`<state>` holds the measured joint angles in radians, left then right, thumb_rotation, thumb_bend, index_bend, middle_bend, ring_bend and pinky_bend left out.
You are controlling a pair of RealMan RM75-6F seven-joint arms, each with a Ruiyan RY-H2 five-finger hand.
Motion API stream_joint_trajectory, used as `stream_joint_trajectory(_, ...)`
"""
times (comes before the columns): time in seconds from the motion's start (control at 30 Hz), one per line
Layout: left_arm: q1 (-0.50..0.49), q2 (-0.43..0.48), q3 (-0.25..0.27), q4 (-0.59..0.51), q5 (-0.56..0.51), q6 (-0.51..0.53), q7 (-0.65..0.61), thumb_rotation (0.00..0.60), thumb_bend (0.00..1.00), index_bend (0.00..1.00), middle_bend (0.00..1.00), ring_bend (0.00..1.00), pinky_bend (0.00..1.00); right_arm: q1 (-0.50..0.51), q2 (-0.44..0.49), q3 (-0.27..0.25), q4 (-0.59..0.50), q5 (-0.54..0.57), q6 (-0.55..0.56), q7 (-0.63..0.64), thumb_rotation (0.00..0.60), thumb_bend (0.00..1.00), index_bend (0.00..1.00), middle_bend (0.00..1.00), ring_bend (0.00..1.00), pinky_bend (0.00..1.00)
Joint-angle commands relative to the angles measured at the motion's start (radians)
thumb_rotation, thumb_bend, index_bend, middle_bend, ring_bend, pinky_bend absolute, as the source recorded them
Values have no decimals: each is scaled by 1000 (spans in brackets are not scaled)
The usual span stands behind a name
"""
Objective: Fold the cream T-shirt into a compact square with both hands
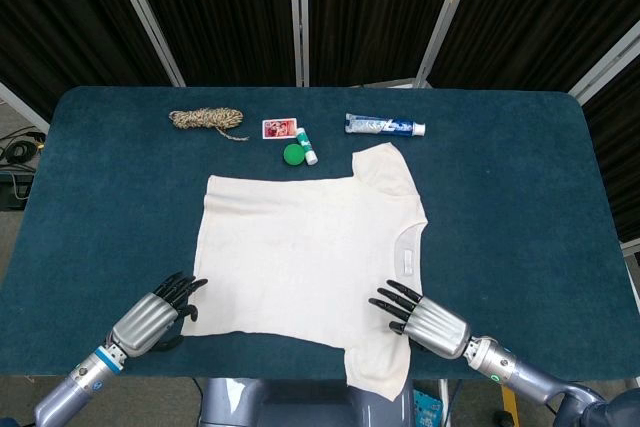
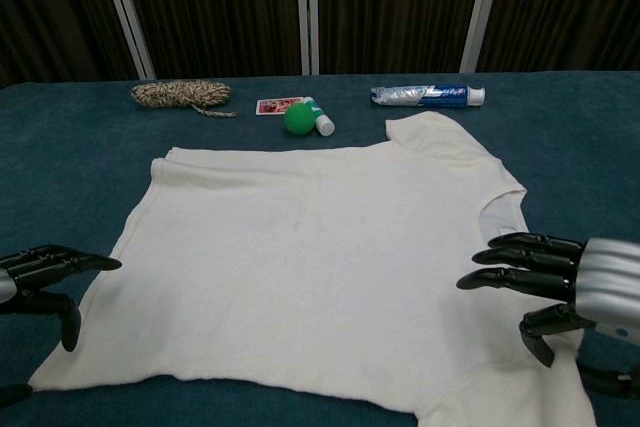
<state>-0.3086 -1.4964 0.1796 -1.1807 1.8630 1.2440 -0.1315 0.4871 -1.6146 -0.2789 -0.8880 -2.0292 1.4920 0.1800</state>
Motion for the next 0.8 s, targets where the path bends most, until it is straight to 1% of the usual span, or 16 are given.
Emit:
stream_joint_trajectory(0.03,-3,-22,8,29,-3,5,-16,600,307,440,0,0,0,-1,-1,0,2,1,1,1,600,477,691,96,0,0)
stream_joint_trajectory(0.3,-7,-52,21,71,-15,16,-49,600,308,453,0,0,0,-3,-8,-2,13,2,2,3,600,477,691,96,0,0)
stream_joint_trajectory(0.53,-10,-65,26,90,-20,24,-51,600,308,453,0,0,0,-4,-12,-4,21,4,5,7,600,477,691,96,0,0)
stream_joint_trajectory(0.8,-26,-84,27,92,-30,7,-35,600,400,461,0,0,0,-4,-13,-4,25,5,9,12,600,477,691,96,0,0)
